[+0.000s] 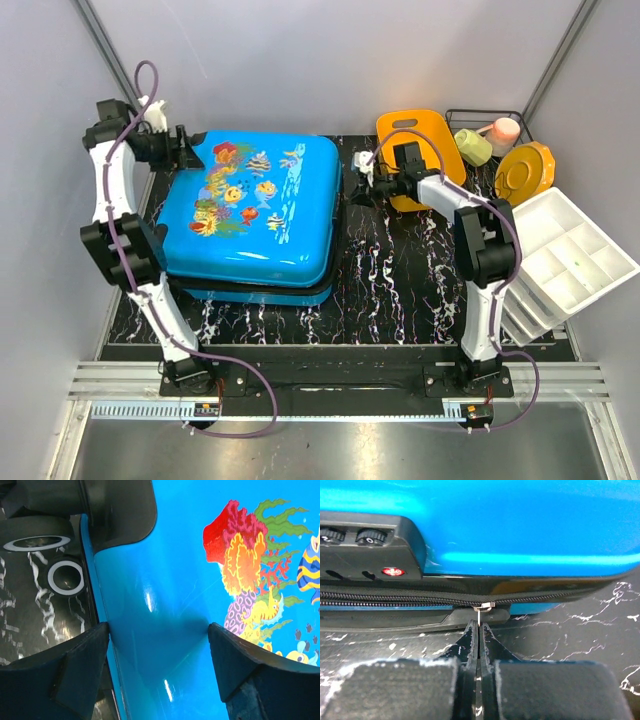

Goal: Open, take out, and arrange the luggage

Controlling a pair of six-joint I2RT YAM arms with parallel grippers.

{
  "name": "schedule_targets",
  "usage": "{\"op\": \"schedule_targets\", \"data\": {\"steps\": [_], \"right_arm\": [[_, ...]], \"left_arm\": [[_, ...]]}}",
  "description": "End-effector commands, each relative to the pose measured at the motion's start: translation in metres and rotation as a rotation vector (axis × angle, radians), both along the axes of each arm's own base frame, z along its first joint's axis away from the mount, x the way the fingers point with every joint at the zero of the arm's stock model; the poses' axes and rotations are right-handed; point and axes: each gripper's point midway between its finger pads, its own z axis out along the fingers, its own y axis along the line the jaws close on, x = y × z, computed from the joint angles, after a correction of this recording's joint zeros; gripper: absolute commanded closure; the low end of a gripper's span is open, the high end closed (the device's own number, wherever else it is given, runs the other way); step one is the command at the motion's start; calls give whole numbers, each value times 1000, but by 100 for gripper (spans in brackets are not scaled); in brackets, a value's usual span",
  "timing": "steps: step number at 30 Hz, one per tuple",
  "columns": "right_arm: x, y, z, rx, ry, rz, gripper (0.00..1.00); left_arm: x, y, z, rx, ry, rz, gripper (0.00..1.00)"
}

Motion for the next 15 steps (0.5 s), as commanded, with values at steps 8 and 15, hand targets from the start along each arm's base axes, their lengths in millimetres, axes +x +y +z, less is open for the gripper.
{"op": "schedule_targets", "data": {"steps": [8,15], "right_arm": [[-105,5,12,-25,91,80,100],[-132,40,14,-34,144,93,100]], "left_arm": [[44,-146,-31,-22,-48,-394,24],[45,-22,121,-2,-350,77,2]]}}
